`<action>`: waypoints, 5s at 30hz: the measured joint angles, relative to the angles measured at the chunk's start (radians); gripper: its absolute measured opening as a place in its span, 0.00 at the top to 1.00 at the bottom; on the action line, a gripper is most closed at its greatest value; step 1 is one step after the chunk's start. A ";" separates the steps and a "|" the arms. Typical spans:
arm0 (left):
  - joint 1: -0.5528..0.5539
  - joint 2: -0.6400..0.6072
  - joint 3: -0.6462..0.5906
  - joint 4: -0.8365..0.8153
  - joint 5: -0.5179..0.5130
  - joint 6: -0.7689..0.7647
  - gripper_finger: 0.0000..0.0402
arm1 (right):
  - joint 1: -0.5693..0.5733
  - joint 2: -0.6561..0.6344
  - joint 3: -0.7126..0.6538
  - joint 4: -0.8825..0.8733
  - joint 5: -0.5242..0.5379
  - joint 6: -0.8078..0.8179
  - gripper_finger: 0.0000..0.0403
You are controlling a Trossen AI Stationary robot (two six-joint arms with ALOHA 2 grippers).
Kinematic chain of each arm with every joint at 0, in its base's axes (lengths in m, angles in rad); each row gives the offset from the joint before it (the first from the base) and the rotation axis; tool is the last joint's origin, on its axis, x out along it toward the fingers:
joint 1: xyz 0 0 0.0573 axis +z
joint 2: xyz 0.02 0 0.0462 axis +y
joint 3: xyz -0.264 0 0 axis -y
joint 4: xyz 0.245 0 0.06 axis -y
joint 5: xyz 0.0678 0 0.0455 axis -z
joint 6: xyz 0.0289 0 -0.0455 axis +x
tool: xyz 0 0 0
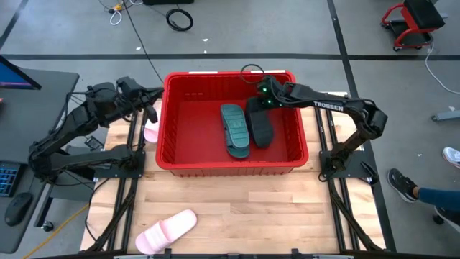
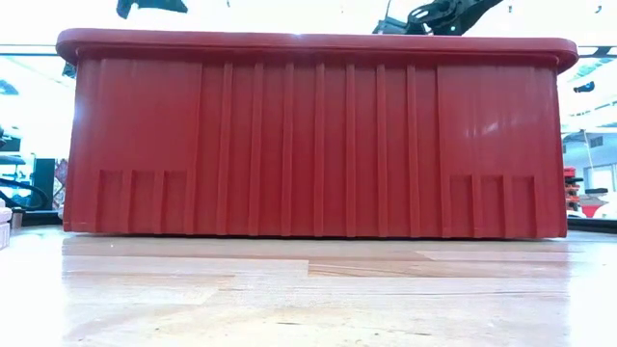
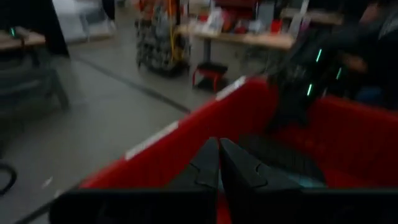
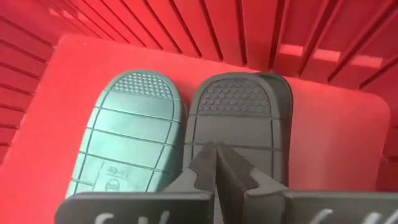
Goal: Pick and place slides into bin
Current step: Put the top pink slide into the red bin
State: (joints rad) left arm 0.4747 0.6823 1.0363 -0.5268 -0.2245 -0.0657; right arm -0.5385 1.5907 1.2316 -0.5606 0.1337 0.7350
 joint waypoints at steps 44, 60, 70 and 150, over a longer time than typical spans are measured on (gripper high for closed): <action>0.622 0.283 -0.017 -0.618 -0.038 -1.203 0.65 | 0.078 -0.081 0.002 0.004 0.048 -0.087 0.96; 0.621 0.054 -0.430 -0.512 0.125 -1.618 0.82 | 0.076 -0.081 0.002 0.004 0.048 -0.130 0.96; 0.622 -0.024 -0.674 -0.265 0.248 -1.725 0.87 | 0.076 -0.081 0.002 0.002 0.036 -0.127 0.97; 0.491 -0.247 -0.752 0.080 0.109 -1.263 0.70 | 0.058 -0.081 0.002 -0.016 -0.063 0.086 0.97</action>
State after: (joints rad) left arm 0.9657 0.4353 0.2842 -0.4468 -0.1152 -1.3291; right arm -0.4808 1.5097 1.2333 -0.5766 0.0704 0.8207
